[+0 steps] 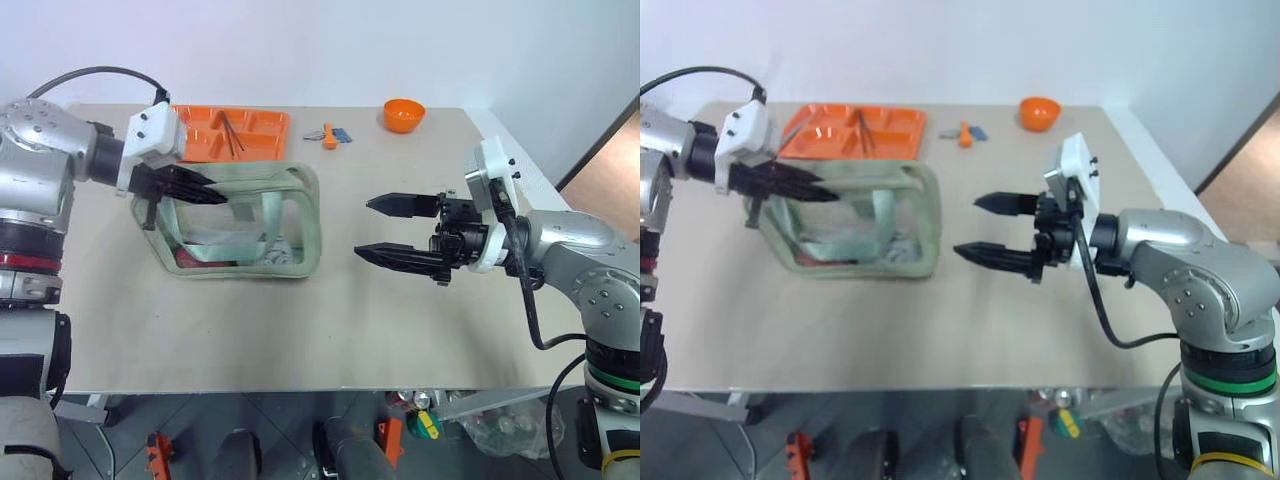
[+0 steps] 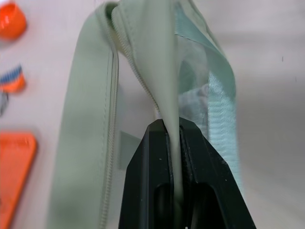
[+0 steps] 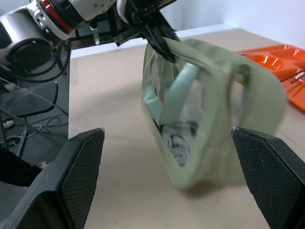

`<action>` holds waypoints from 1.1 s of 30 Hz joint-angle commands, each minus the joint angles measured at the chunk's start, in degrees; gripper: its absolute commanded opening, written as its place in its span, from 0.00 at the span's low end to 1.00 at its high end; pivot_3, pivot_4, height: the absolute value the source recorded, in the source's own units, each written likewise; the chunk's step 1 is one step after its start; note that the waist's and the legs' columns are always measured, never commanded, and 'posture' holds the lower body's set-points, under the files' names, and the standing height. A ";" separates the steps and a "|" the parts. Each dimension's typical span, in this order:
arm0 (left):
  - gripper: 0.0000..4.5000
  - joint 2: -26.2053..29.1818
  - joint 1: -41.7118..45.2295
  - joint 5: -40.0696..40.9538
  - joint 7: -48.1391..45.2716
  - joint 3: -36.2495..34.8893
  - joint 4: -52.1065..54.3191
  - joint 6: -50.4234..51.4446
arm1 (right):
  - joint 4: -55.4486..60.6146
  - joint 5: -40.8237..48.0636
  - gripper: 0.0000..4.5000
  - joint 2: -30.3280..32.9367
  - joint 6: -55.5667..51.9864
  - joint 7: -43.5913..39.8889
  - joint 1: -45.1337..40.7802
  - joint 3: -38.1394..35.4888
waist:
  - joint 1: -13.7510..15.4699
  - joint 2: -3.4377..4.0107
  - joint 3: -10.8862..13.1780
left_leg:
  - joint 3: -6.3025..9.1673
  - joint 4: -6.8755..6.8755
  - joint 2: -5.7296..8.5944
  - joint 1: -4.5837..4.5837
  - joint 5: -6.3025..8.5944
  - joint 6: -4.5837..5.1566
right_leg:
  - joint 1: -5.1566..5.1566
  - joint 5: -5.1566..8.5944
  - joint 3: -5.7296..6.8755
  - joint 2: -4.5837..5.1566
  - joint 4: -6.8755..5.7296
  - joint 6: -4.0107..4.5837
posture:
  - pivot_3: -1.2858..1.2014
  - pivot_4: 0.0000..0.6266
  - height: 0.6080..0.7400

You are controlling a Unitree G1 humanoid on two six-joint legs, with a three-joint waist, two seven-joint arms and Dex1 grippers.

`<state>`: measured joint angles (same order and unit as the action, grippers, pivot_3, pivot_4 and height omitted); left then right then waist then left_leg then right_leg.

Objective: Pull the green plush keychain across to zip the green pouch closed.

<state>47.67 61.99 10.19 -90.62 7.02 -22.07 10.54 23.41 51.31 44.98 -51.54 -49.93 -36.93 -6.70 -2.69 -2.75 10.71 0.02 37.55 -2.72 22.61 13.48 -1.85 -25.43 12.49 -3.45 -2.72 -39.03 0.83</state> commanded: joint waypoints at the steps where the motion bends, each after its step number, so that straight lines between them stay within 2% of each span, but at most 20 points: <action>1: 0.00 0.35 -1.15 1.57 0.89 -0.36 8.21 2.87 | 0.19 -0.20 0.99 0.97 1.31 -0.43 -1.38 -1.49 | -0.12 0.00 0.00 | -0.01 0.00 0.00 0.00 0.00 0.00 | 0.00 0.00 -0.01 0.00 0.00 0.00 | 0.52 0.24 1.00; 7: 0.00 0.37 -7.93 4.44 2.50 -0.32 19.13 10.29 | 0.52 -0.55 0.99 0.64 1.73 -0.17 -1.07 -1.08 | -0.09 0.04 0.02 | -0.02 -0.04 -0.02 -0.07 0.01 0.02 | 0.00 0.00 -0.12 -0.02 -0.02 0.00 | 0.52 0.24 1.00; 14: 0.00 0.01 -13.10 4.50 6.44 0.31 22.56 12.36 | 0.55 -0.63 0.99 0.61 1.85 0.08 -0.86 -1.22 | -0.05 0.04 0.01 | -0.05 -0.02 0.01 -0.20 0.01 0.02 | 0.11 0.00 -0.12 0.01 -0.03 0.00 | 0.52 0.24 1.00; 15: 0.17 -0.37 -12.82 4.74 7.35 0.27 22.37 13.30 | 0.57 -0.60 0.99 0.65 1.82 0.10 -0.85 -1.25 | -0.05 0.04 0.01 | -0.05 -0.02 0.01 -0.20 0.00 0.02 | 0.12 -0.01 -0.12 0.01 -0.03 -0.01 | 0.52 0.24 1.00; 20: 0.51 -1.90 -11.07 7.19 9.86 -0.65 22.45 17.14 | 0.67 -0.66 0.99 0.74 1.75 0.19 -0.60 -1.23 | -0.05 0.04 0.01 | -0.05 -0.01 0.03 -0.20 -0.01 0.03 | 0.13 -0.02 -0.11 0.00 -0.03 -0.02 | 0.52 0.24 1.00; 26: 0.99 -2.79 -7.52 12.02 12.96 -4.12 21.36 21.83 | 0.80 -0.47 0.99 0.60 1.62 0.34 -0.69 -1.15 | -0.04 0.04 0.02 | -0.03 -0.02 0.03 -0.14 -0.01 0.03 | 0.10 -0.01 -0.09 0.01 -0.01 -0.02 | 0.52 0.24 1.00; 30: 1.00 0.01 -7.74 20.86 9.53 -9.38 23.28 28.81 | 0.55 -0.46 0.99 0.57 1.67 0.17 -0.90 -1.07 | -0.29 0.06 0.03 | -0.08 -0.04 0.01 -0.18 0.00 0.04 | 0.09 -0.01 -0.13 -0.03 0.00 -0.02 | 0.52 0.24 1.00; 33: 1.00 2.90 -9.71 24.56 8.12 -13.25 24.31 29.60 | 0.32 -0.58 0.99 0.54 1.58 0.03 -1.13 -0.75 | -0.32 0.09 0.05 | -0.05 -0.09 -0.03 -0.18 0.00 0.04 | 0.05 0.01 -0.10 -0.08 -0.01 0.02 | 0.52 0.24 1.00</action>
<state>49.54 52.01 32.80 -82.00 -3.21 0.82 39.75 22.82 50.34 45.30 -50.63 -49.78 -37.02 -6.72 -3.01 -2.65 10.76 -0.02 37.44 -2.76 22.43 13.48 -1.81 -25.38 12.51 -3.53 -2.80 -39.04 0.88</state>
